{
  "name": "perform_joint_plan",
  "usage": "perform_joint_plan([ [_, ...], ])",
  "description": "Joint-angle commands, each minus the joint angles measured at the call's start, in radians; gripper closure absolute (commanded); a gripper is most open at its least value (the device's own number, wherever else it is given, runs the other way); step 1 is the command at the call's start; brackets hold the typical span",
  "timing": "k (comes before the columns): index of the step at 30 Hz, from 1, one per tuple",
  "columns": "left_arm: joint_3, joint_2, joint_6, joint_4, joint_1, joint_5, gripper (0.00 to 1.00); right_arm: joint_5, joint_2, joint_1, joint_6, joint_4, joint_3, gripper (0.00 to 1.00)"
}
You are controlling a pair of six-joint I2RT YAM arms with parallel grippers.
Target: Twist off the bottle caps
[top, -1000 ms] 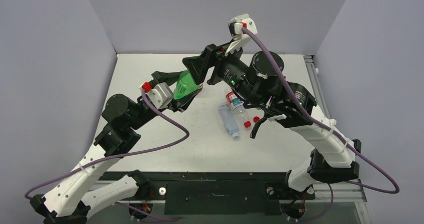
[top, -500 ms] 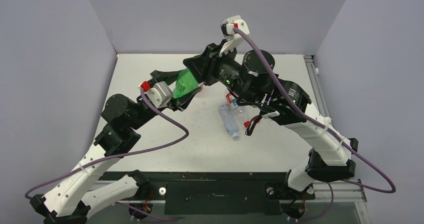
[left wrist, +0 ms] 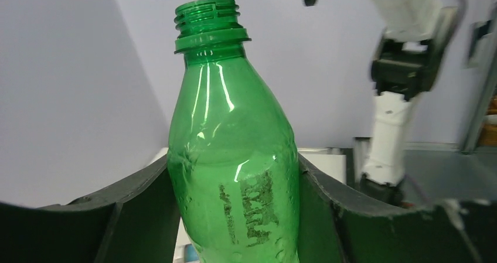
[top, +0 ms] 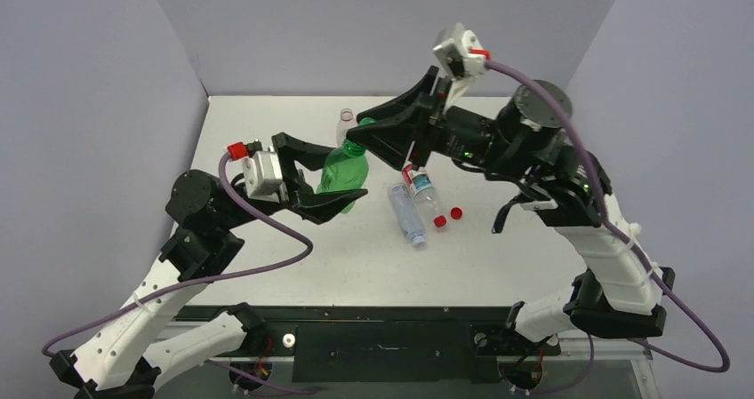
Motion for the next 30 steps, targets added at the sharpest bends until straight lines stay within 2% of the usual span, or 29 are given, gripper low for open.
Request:
perform_joint_plan([
  [1,0.091,0.030,-0.261,0.022,0.001,0.276,1.00,-0.320,-0.111,-0.052,-0.039,0.108,-0.014,1.00],
  [5,0.095,0.049,-0.277,-0.009,0.001,0.346,1.00,-0.335,-0.160,-0.087,-0.050,0.094,-0.050,1.00],
  [7,0.080,0.040,-0.240,-0.015,0.005,0.302,1.00,-0.223,-0.190,-0.102,-0.068,0.056,-0.092,1.00],
  [10,0.055,0.018,-0.179,-0.026,0.025,0.238,1.00,0.124,-0.249,-0.153,-0.059,0.023,-0.238,1.00],
  [11,0.044,0.013,-0.151,-0.035,0.030,0.221,1.00,0.184,-0.267,-0.201,-0.043,0.010,-0.321,1.00],
  [12,0.040,0.002,-0.131,-0.044,0.037,0.217,1.00,0.310,-0.272,-0.259,-0.004,-0.013,-0.363,1.00],
  [14,0.023,-0.016,-0.065,-0.081,0.039,0.206,1.00,0.435,-0.291,-0.344,0.070,-0.042,-0.509,1.00],
  [15,0.008,-0.025,-0.029,-0.114,0.040,0.195,1.00,0.474,-0.310,-0.373,0.094,-0.039,-0.636,1.00],
  [18,-0.028,-0.058,0.035,-0.166,0.042,0.160,1.00,0.496,-0.357,-0.496,0.233,0.053,-0.897,1.00],
  [19,-0.041,-0.062,0.047,-0.171,0.042,0.140,1.00,0.495,-0.374,-0.514,0.259,0.076,-1.017,1.00],
  [21,-0.056,-0.071,0.055,-0.184,0.044,0.118,1.00,0.516,-0.380,-0.550,0.331,0.136,-1.154,1.00],
  [24,-0.060,-0.079,0.049,-0.208,0.046,0.093,1.00,0.561,-0.357,-0.563,0.393,0.190,-1.292,1.00],
  [30,-0.044,-0.078,0.043,-0.214,0.051,0.107,1.00,0.616,-0.240,-0.636,0.493,0.270,-1.431,1.00],
])
